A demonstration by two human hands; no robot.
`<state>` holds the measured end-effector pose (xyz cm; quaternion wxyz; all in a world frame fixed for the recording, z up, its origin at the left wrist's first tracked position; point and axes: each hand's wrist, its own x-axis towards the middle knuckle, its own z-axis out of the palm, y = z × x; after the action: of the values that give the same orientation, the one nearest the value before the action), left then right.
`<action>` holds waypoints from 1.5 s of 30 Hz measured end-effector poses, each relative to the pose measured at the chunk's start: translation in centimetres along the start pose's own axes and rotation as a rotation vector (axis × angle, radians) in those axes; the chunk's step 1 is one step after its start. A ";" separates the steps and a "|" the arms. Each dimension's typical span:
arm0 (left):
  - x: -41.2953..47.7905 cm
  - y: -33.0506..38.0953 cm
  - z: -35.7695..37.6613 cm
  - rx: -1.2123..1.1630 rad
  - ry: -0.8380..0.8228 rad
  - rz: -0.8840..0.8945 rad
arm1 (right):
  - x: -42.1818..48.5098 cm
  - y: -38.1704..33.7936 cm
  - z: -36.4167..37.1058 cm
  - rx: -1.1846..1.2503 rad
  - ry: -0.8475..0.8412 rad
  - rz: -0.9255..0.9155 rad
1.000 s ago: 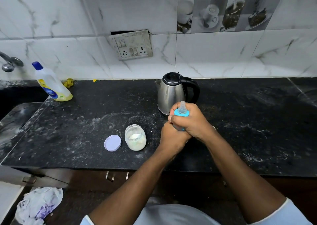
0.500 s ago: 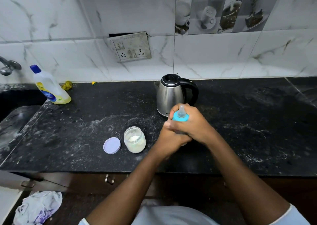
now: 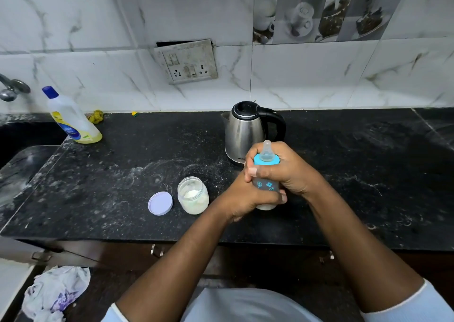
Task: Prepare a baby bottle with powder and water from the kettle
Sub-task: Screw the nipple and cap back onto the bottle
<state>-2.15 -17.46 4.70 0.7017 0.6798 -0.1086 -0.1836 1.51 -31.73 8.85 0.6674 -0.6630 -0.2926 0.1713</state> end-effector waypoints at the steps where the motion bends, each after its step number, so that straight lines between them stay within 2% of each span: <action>1: 0.0 0.0 0.2 0.010 0.046 0.021 | 0.0 0.1 0.3 -0.001 0.023 0.003; 5: 0.2 -0.2 1.0 0.059 0.191 0.084 | -0.2 0.6 0.9 -0.032 0.144 0.016; 9: 0.4 -0.2 2.3 0.013 0.296 0.094 | 0.0 1.2 0.9 -0.057 0.217 0.026; 11: 0.4 -0.4 1.9 -0.018 0.239 0.055 | 0.0 1.5 0.5 -0.085 0.197 0.045; 15: 0.1 0.1 -0.8 0.063 -0.067 -0.086 | -0.7 1.0 -1.5 0.036 -0.117 0.042; 17: 0.0 0.3 -1.1 0.062 -0.124 -0.103 | -0.8 0.9 -1.6 0.021 -0.150 0.042; 20: 0.2 0.3 0.4 0.010 0.050 -0.003 | -0.3 1.5 -0.6 -0.083 0.050 0.042; 23: 0.5 -0.4 1.8 -0.051 0.184 0.097 | 0.0 1.6 0.3 -0.058 0.186 0.019; 26: 0.7 -1.2 2.3 -0.026 0.247 0.150 | -0.1 1.8 -0.1 -0.109 0.129 0.055; 28: 1.0 -2.1 2.0 0.016 0.265 0.116 | -0.5 2.0 -1.0 -0.116 -0.006 0.092; 30: 1.5 -2.6 1.2 0.036 0.254 0.035 | -0.9 2.4 -2.9 -0.094 -0.001 0.112; 32: 1.9 -3.0 0.1 -0.009 0.228 -0.036 | -1.1 3.4 -5.0 -0.288 0.247 0.162; 34: 2.1 -3.6 -0.9 -0.061 0.228 -0.059 | -1.5 5.8 -7.7 -0.740 0.510 0.301; 35: 2.1 -4.1 -1.2 -0.073 0.234 -0.061 | -2.0 7.5 -8.9 -0.975 0.514 0.427; 37: 1.9 -4.8 -1.5 -0.071 0.254 -0.063 | -3.2 10.7 -10.2 -1.214 0.311 0.706; 38: 1.8 -5.1 -1.5 -0.066 0.266 -0.064 | -3.8 12.0 -10.2 -1.219 0.225 0.798; 40: 1.8 -5.6 -1.6 -0.067 0.285 -0.067 | -5.0 14.3 -9.6 -1.188 0.175 0.833; 43: 1.7 -5.9 -1.2 -0.069 0.297 -0.071 | -6.1 16.4 -8.9 -1.182 0.278 0.736; 45: 1.7 -6.1 -1.1 -0.064 0.307 -0.068 | -6.3 16.1 -8.5 -1.059 0.419 0.623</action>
<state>-0.85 -17.16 -1.54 0.7246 0.6806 0.0290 -0.1045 4.44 -41.29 -7.61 0.2124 -0.9756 0.0051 0.0563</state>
